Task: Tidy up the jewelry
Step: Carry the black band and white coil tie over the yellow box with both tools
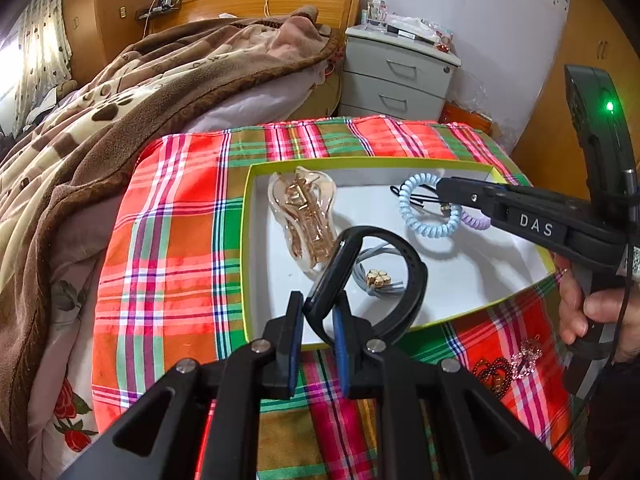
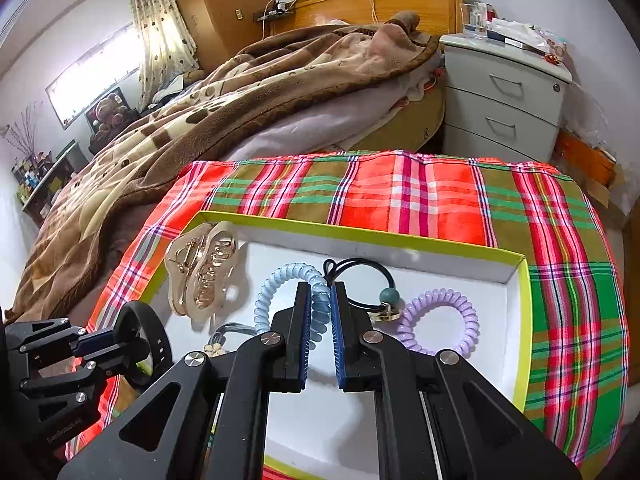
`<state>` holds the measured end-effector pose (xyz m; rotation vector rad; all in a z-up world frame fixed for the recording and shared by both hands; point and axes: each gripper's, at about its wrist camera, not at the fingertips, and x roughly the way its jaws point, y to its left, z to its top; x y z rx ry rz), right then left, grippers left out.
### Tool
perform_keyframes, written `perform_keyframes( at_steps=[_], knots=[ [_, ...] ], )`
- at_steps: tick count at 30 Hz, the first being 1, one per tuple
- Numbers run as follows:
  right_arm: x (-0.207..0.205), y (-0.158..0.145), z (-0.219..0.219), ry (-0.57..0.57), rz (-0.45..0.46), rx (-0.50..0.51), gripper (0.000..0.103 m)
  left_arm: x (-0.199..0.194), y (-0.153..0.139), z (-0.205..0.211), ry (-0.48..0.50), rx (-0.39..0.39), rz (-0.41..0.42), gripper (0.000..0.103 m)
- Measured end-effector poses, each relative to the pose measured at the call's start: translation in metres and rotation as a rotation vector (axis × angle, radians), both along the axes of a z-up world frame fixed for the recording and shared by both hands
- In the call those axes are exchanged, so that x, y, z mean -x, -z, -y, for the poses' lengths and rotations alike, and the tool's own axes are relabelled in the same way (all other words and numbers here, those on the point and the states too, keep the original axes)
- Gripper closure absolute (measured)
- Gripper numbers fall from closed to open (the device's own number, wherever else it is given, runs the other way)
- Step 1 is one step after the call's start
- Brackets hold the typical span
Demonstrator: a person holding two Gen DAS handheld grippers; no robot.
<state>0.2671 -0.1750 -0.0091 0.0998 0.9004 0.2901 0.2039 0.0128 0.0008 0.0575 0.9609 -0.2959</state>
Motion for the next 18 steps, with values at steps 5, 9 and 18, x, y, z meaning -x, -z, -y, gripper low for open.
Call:
perform_keyframes(
  at_steps=[5,9,18],
  knots=[
    [0.005,-0.004,0.015,0.026,0.007,-0.008,0.093,0.002,-0.002,0.001,0.01,0.025,-0.003,0.088],
    [0.017,-0.002,0.029,0.038,0.0,0.017,0.093,-0.001,-0.002,0.012,0.027,0.017,-0.007,0.088],
    [0.03,0.012,0.054,0.069,-0.048,0.056,0.093,-0.023,0.009,0.045,0.055,0.009,-0.046,0.087]
  ],
)
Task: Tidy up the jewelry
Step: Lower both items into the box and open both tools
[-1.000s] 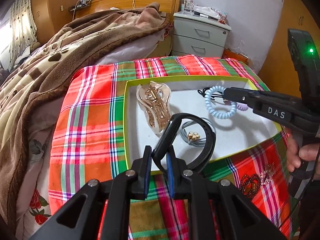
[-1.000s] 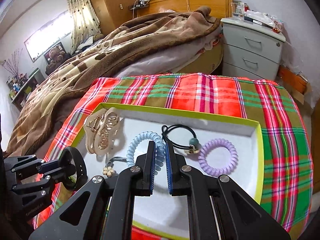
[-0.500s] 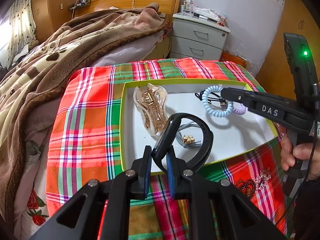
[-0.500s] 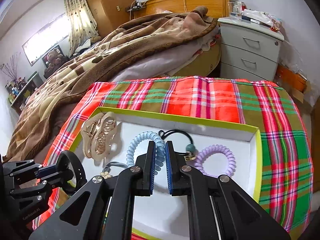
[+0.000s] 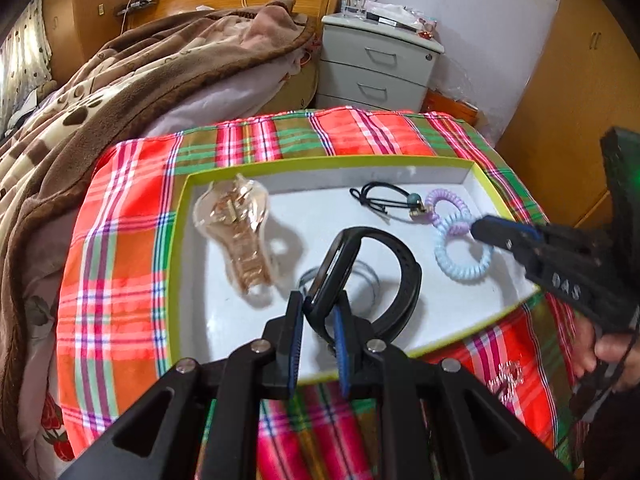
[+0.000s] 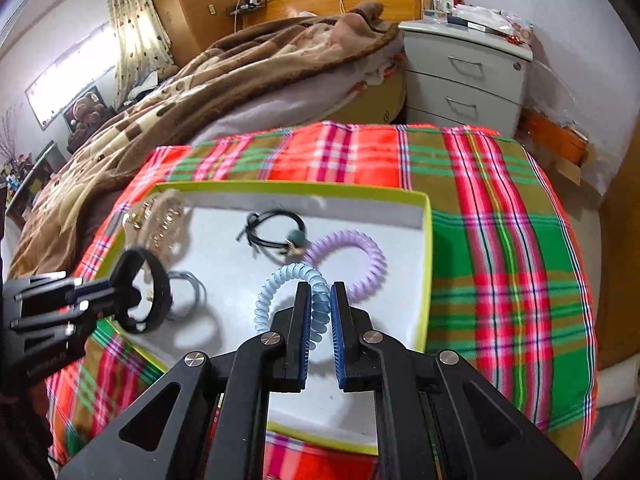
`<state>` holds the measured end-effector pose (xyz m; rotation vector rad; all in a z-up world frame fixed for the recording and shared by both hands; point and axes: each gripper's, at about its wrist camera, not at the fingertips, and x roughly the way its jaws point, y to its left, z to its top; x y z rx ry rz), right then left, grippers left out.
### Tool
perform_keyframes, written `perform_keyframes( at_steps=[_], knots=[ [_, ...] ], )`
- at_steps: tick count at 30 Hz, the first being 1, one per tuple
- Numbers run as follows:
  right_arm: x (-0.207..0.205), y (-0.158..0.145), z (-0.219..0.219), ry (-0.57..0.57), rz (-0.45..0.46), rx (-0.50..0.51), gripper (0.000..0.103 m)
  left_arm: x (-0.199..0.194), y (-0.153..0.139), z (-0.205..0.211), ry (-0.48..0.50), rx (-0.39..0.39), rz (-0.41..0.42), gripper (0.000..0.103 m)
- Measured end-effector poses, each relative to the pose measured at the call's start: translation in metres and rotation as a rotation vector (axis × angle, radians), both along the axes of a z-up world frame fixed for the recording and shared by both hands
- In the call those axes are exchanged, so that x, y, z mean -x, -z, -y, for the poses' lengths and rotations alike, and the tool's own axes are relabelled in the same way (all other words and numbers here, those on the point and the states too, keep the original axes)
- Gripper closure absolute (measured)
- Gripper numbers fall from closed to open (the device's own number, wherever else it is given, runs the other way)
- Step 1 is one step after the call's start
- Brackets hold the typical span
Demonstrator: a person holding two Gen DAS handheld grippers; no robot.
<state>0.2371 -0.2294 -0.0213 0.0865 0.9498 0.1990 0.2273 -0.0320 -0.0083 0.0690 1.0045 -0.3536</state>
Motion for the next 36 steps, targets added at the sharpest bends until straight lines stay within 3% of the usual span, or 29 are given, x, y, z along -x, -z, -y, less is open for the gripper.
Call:
perform_keyframes(
  at_steps=[21,23,25,28,32,36],
  knots=[
    [0.003,0.015,0.007,-0.011,-0.021,0.025,0.093,-0.011,0.019,0.024,0.026,-0.025,-0.043,0.087],
    [0.003,0.014,0.007,-0.012,-0.021,0.022,0.093,-0.011,0.019,0.023,0.023,-0.021,-0.04,0.085],
    [0.003,0.014,0.006,-0.012,-0.018,0.023,0.093,-0.01,0.019,0.021,0.011,-0.022,-0.033,0.077],
    [0.005,0.013,0.005,-0.003,-0.011,0.025,0.092,-0.01,0.019,0.018,0.002,-0.009,-0.034,0.075],
    [0.007,0.011,0.007,0.006,-0.001,0.024,0.087,-0.008,0.018,0.017,0.001,-0.003,-0.032,0.074],
    [0.008,0.009,0.009,0.014,0.007,0.019,0.08,-0.006,0.017,0.016,-0.003,0.006,-0.028,0.067]
  ],
)
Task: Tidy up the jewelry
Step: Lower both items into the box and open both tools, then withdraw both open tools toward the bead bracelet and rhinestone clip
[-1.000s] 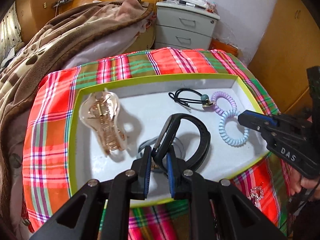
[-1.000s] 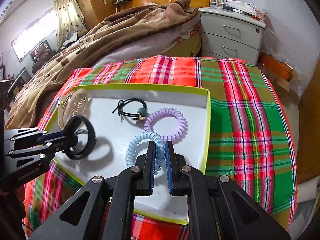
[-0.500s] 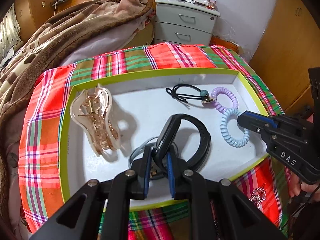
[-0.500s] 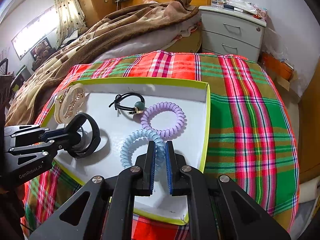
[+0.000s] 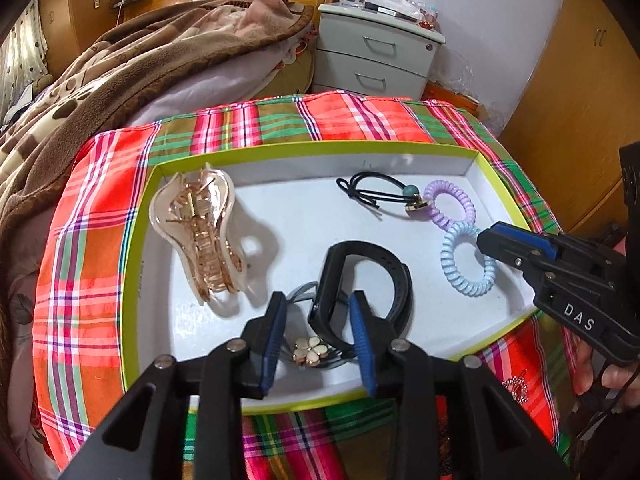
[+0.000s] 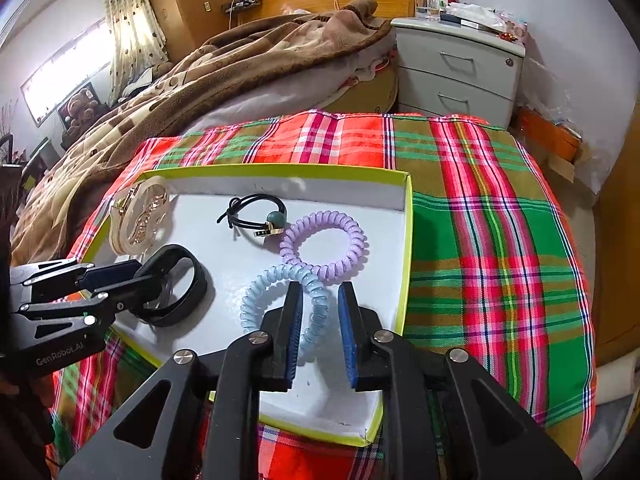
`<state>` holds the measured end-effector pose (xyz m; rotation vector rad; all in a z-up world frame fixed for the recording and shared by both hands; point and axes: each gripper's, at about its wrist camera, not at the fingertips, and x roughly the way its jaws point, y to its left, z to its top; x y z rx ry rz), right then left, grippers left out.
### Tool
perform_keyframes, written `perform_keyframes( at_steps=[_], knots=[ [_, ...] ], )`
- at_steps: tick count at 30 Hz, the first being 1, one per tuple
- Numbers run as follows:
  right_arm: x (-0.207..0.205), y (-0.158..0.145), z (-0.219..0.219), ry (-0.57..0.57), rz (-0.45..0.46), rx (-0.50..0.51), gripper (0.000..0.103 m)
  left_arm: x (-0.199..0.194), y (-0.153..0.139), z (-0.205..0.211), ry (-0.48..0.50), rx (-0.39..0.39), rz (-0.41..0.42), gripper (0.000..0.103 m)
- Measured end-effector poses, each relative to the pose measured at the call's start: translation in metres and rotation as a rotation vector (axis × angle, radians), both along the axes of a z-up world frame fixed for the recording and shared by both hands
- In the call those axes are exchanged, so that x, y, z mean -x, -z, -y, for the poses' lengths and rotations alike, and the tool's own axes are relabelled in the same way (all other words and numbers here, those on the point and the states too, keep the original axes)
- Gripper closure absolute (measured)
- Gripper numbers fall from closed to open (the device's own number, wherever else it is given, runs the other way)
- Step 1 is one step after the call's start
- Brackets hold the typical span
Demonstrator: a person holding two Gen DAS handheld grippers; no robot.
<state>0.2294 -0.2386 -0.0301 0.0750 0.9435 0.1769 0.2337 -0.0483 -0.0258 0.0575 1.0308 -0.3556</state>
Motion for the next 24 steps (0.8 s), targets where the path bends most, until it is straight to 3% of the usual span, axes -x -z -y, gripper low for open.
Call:
perform_keyframes(
  at_steps=[2,4,24],
  knots=[
    [0.001,-0.001,0.001,0.003,0.006,-0.009,0.067,0.003,-0.002,0.0,0.001,0.006,0.005,0.066],
    [0.004,-0.004,0.002,0.0,0.018,-0.026,0.063,0.007,-0.005,0.0,0.009,0.013,0.015,0.064],
    [0.058,-0.022,0.01,0.046,0.088,-0.09,0.062,0.068,-0.029,-0.022,-0.032,0.056,0.119,0.059]
  ],
)
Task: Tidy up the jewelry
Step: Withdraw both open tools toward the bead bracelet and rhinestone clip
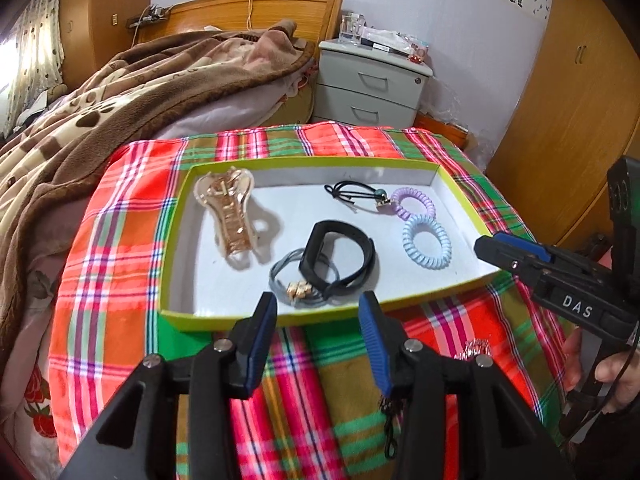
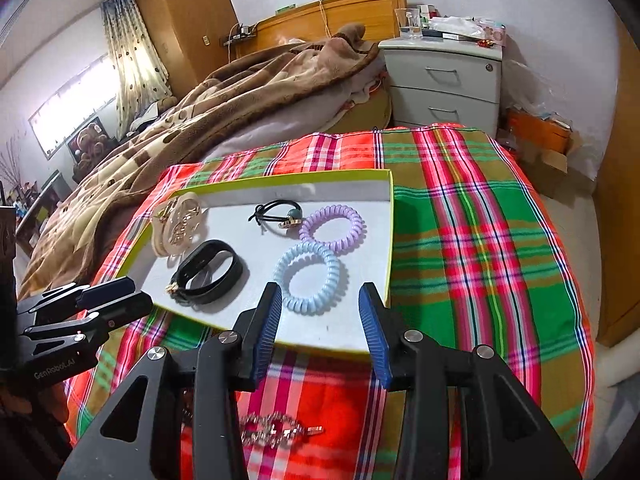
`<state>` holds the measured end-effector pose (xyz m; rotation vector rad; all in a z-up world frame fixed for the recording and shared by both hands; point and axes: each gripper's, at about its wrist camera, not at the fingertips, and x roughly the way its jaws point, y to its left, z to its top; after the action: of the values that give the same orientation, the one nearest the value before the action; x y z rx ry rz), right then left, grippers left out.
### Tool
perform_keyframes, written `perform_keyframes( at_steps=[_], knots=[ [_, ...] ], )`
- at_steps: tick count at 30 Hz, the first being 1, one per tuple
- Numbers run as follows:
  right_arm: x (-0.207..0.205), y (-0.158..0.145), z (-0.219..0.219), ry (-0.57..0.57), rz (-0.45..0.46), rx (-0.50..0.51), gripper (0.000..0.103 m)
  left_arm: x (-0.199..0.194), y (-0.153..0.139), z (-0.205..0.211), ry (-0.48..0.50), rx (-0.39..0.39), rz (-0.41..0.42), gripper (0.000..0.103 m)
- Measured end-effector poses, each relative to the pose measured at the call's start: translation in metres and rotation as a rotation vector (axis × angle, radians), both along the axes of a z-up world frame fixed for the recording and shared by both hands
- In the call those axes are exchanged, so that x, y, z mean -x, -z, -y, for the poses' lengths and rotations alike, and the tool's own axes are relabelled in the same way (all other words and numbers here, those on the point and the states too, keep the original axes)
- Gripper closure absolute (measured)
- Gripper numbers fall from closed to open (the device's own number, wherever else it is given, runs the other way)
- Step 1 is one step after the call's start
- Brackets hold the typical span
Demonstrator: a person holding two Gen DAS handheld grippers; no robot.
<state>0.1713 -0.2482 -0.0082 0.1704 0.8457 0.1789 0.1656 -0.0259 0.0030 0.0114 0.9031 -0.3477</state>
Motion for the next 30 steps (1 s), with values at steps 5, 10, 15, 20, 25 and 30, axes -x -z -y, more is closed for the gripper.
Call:
perform_keyframes(
  at_steps=[5,10,15,20,25,30],
  knots=[
    [0.015,-0.002,-0.001,-0.006,0.009,0.0,0.062,0.013,0.001,-0.007,-0.017,-0.001,0.009,0.058],
    [0.03,0.001,-0.001,-0.005,0.003,0.0,0.062,0.027,0.003,-0.013,-0.022,0.001,0.009,0.058],
    [0.048,0.009,0.0,0.003,-0.019,-0.009,0.046,0.039,0.011,-0.024,-0.027,0.074,-0.024,0.051],
    [0.061,0.018,-0.004,0.001,-0.045,-0.007,0.046,0.047,0.023,-0.034,-0.031,0.118,-0.062,0.05],
    [0.064,0.028,-0.01,0.005,-0.082,-0.006,0.046,0.054,0.031,-0.043,-0.04,0.135,-0.079,0.047],
    [0.063,0.032,-0.02,0.003,-0.1,-0.005,0.046,0.058,0.037,-0.048,-0.045,0.133,-0.104,0.047]
  ],
)
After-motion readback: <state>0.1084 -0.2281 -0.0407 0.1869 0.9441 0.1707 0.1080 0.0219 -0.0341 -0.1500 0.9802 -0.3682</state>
